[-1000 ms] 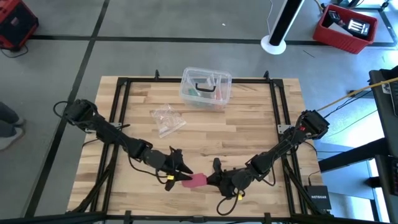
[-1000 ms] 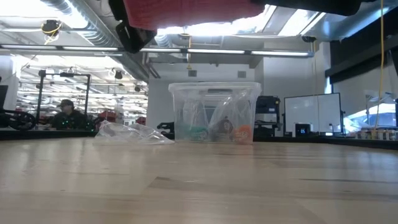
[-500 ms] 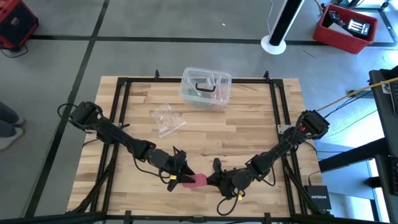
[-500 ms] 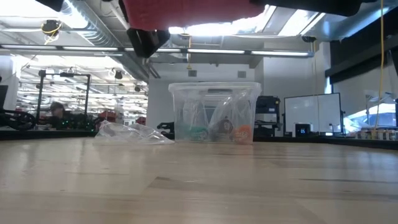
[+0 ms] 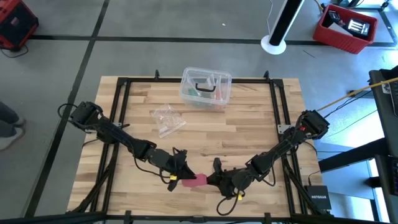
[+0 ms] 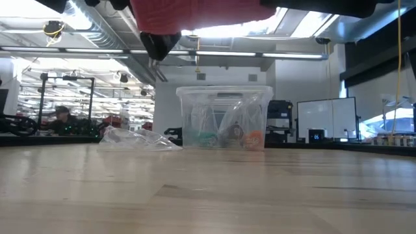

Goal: Roll bandage
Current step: Roll the pink bandage

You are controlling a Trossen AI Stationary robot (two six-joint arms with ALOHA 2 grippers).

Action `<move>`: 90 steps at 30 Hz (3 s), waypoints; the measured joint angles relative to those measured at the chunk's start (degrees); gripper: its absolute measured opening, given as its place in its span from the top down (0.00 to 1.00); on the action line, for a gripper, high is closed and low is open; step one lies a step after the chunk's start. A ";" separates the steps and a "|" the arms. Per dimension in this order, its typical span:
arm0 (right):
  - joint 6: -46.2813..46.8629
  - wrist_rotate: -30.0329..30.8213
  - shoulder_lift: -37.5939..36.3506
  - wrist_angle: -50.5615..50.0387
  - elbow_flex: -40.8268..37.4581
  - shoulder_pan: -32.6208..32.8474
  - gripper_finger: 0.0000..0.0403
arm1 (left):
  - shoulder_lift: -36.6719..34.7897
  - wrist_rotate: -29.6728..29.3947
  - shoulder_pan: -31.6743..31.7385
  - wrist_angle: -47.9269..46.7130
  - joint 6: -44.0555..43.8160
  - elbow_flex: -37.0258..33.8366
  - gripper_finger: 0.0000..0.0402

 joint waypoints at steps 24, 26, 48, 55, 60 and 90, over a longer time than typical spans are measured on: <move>14.66 3.84 -0.15 -1.46 0.02 -0.90 0.96 | 0.04 -16.70 -12.01 -15.21 13.49 15.22 1.00; 14.00 2.81 -0.13 -1.47 0.01 -0.79 0.96 | -0.20 -19.08 -12.20 -15.20 15.28 15.22 1.00; 1.19 3.79 -0.07 -3.32 6.73 5.29 0.97 | -2.10 -19.92 -6.49 -26.39 12.86 15.29 0.99; -1.87 5.53 0.03 -3.48 7.91 6.16 0.97 | -2.10 -15.50 -5.88 -27.18 10.36 15.29 0.99; -3.52 5.89 0.04 -2.99 7.98 6.40 0.96 | -1.75 -12.73 -5.84 -27.07 6.41 15.29 0.99; -10.98 6.22 0.00 -1.25 10.18 6.62 0.96 | -1.07 3.44 -4.19 -19.01 4.88 15.07 0.57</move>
